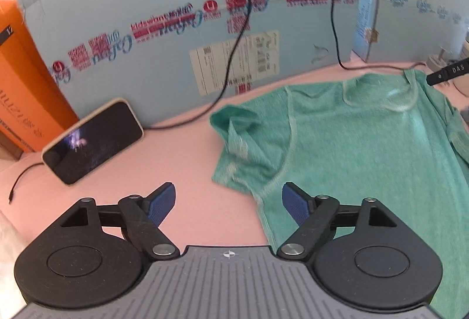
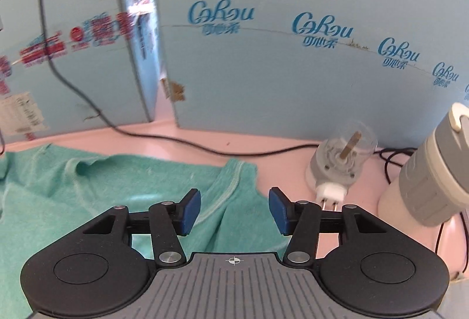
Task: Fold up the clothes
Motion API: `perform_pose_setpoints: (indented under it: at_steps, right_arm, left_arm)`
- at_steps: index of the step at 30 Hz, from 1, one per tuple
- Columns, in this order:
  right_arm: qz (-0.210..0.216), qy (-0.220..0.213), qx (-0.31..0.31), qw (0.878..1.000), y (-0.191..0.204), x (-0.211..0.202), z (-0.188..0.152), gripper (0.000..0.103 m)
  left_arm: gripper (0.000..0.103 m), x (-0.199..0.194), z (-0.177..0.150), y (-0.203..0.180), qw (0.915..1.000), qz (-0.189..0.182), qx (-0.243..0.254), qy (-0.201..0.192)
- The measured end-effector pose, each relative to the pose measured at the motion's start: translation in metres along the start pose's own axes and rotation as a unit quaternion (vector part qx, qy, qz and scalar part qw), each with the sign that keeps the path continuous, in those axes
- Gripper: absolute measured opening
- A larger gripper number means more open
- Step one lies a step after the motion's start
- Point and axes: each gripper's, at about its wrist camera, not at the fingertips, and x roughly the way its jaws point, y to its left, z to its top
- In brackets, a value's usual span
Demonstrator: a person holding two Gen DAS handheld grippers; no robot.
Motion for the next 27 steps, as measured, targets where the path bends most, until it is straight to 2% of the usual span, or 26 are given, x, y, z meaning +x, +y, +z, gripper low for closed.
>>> perform_pose_setpoints:
  at_steps: [2,9,15,20,23,24,27]
  right_arm:
    - [0.006,0.007,-0.005,1.0,0.007,-0.009,-0.013,0.059]
    - [0.031,0.047,-0.049,0.997,0.035,-0.044,-0.068,0.059]
    - [0.005,0.09,-0.082,0.993,0.044,-0.043,-0.108,0.059]
    - [0.013,0.075,-0.053,0.996,0.037,-0.044,-0.115,0.057]
    - [0.008,0.069,-0.045,0.997,0.036,-0.045,-0.115,0.041]
    - [0.007,0.068,-0.044,0.997,0.035,-0.046,-0.115,0.03]
    - [-0.002,0.067,-0.042,0.997,0.031,-0.047,-0.114,0.015]
  left_arm:
    - [0.08,-0.005,-0.013,-0.005,0.9999,-0.008,0.0,0.011]
    - [0.083,-0.029,-0.054,-0.02,0.9981,-0.036,-0.025,0.042]
    - [0.085,-0.039,-0.083,-0.033,0.9935,-0.064,-0.06,0.073]
    - [0.085,-0.044,-0.096,-0.043,0.9905,-0.08,-0.072,0.085]
    - [0.087,-0.046,-0.099,-0.047,0.9903,-0.084,-0.067,0.089]
    - [0.088,-0.046,-0.1,-0.049,0.9901,-0.084,-0.065,0.091]
    - [0.089,-0.046,-0.105,-0.053,0.9894,-0.086,-0.06,0.1]
